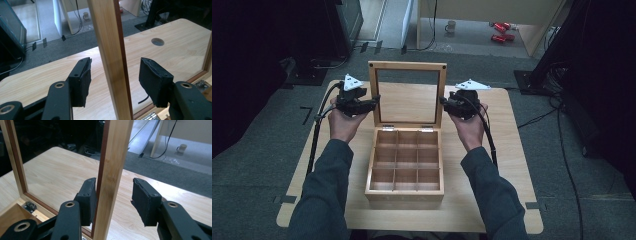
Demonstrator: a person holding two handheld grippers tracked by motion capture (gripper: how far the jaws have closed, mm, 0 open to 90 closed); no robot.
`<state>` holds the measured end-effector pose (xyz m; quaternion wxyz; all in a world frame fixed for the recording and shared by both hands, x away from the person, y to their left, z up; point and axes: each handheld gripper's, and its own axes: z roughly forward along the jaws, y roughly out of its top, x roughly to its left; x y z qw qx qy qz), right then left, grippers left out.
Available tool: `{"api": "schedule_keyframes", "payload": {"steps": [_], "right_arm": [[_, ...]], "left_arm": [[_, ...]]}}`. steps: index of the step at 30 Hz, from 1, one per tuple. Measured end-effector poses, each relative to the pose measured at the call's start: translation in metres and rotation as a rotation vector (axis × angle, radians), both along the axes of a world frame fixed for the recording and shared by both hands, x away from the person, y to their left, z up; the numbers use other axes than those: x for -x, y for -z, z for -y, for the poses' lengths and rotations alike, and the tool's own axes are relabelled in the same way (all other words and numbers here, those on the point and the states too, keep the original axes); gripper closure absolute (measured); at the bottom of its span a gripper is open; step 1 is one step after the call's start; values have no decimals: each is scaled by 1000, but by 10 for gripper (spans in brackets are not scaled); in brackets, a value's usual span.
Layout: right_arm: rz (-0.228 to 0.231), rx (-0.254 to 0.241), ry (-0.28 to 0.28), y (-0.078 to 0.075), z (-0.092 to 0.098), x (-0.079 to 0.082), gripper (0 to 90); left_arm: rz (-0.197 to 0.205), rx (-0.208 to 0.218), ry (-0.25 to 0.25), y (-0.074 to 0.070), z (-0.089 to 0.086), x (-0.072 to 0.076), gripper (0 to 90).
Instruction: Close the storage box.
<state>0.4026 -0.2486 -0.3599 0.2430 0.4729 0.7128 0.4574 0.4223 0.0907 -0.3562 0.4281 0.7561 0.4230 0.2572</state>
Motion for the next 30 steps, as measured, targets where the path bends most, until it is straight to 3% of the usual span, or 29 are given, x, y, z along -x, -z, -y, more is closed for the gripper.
{"api": "schedule_keyframes", "payload": {"steps": [3,8,12,22,30], "right_arm": [[-6,-13,-4,1,0,-3,532],[-3,21,-24,-3,-5,-10,521],[-9,15,-22,0,-6,-15,522],[-35,-11,-37,8,-10,-23,527],[-28,-4,-48,6,-15,-23,545]], "left_arm": [[-14,4,1,1,3,-5,437],[-28,17,3,4,7,-9,456],[-38,16,8,6,8,-11,466],[-43,33,8,8,10,-13,496],[-42,38,2,7,10,-13,511]]}}
